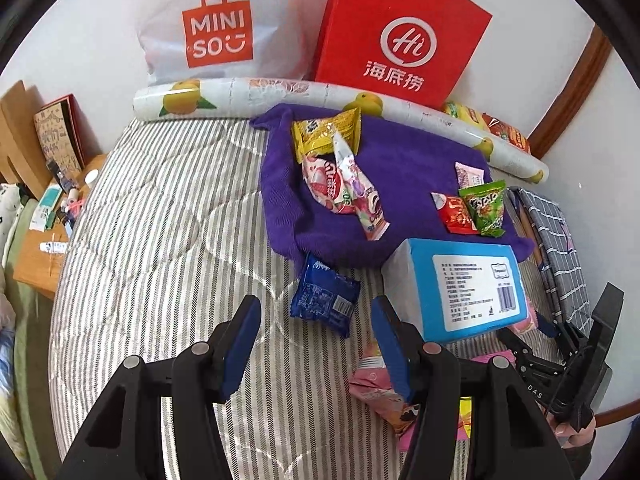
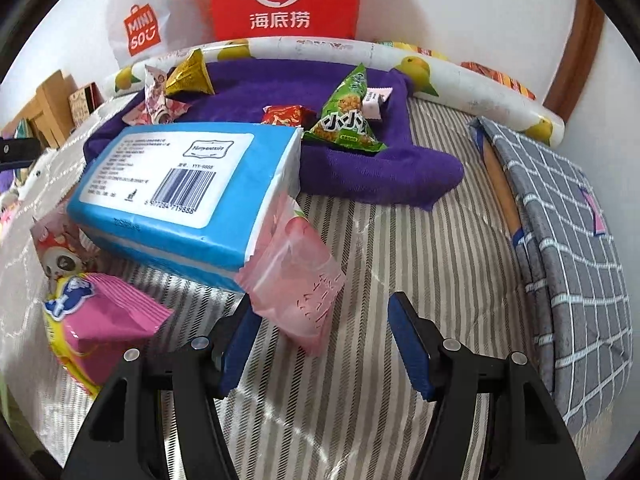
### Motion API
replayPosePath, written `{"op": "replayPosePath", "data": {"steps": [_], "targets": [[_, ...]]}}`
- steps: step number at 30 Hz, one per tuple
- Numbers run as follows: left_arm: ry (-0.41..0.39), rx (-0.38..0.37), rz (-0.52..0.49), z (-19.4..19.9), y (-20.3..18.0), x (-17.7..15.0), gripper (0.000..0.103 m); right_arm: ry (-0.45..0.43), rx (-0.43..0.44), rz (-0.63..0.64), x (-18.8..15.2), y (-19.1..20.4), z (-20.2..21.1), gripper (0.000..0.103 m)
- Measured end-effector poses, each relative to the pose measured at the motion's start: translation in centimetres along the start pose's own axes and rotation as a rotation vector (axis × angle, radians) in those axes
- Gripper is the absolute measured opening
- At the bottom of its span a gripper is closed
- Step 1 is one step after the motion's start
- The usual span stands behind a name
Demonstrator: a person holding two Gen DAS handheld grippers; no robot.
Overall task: Organize snacks
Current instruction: 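Grasp the pink translucent bag with the right tool while the left tool reaches the blue packet, then lift the pink bag with the right tool while the left tool grasps the blue packet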
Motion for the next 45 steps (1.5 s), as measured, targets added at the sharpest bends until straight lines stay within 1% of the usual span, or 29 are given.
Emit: {"op": "replayPosePath", "data": {"steps": [3, 5, 6, 7, 9, 10, 13, 18, 20, 24, 29, 33, 39, 44, 45], "targets": [[0.009, -0.003, 0.006, -0.5, 0.0, -0.2, 0.055, 0.007, 0.005, 0.039, -0.1, 0.4, -0.4, 0.055], [0.012, -0.005, 0.007, -0.7, -0.1, -0.3, 0.055, 0.01, 0.023, 0.056, -0.2, 0.8, -0.5, 0.043], [0.012, -0.006, 0.007, -0.8, 0.0, -0.4, 0.055, 0.011, 0.033, 0.062, -0.2, 1.1, -0.6, 0.039], [0.011, -0.007, 0.009, -0.8, 0.0, -0.4, 0.055, 0.013, 0.039, 0.067, -0.3, 1.3, -0.6, 0.033], [0.013, -0.014, 0.019, -0.9, 0.2, -0.5, 0.055, 0.019, 0.037, 0.081, -0.5, 1.6, -0.7, 0.028], [0.017, -0.018, 0.026, -1.1, 0.3, -0.6, 0.055, 0.024, 0.035, 0.083, -0.6, 1.6, -0.7, 0.021], [0.028, -0.012, 0.04, -1.5, 0.6, -0.9, 0.055, 0.023, 0.022, 0.077, -0.8, 1.5, -0.5, 0.021], [0.039, -0.016, 0.026, -2.3, 0.5, -1.0, 0.055, -0.007, 0.021, 0.043, -1.0, 1.0, 0.8, 0.02], [0.041, -0.027, 0.016, -2.6, 0.2, -0.9, 0.055, -0.023, 0.028, 0.013, -1.0, 0.6, 1.7, 0.019], [0.049, -0.04, -0.002, -3.4, -0.4, -0.6, 0.055, -0.046, 0.009, -0.031, -1.1, -0.1, 2.9, 0.019], [0.068, -0.056, -0.022, -5.1, -1.2, -0.4, 0.055, -0.067, 0.016, -0.104, -0.9, -0.8, 3.7, 0.019], [0.076, -0.072, -0.024, -6.1, -1.6, -0.1, 0.055, -0.082, 0.002, -0.138, -0.3, -1.4, 4.1, 0.019], [0.093, -0.107, -0.039, -7.4, -2.4, 0.2, 0.053, -0.111, 0.001, -0.171, 0.6, -2.1, 4.9, 0.019], [0.099, -0.123, -0.058, -8.3, -3.2, 0.5, 0.046, -0.125, -0.001, -0.184, 0.4, -2.2, 5.6, 0.019], [0.1, -0.123, -0.06, -8.5, -3.3, 0.5, 0.046, -0.126, -0.005, -0.186, 0.4, -2.3, 5.7, 0.019]]}}
Point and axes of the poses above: each gripper's, at about its wrist camera, not at the fingertips, and z roughly against the way its jaws point, y to its left, x to its top, the point moved 10 cm from there along -z, roughly the way its jaws point, and after that the axes turned 13 degrees about x, right-handed, at the moved point
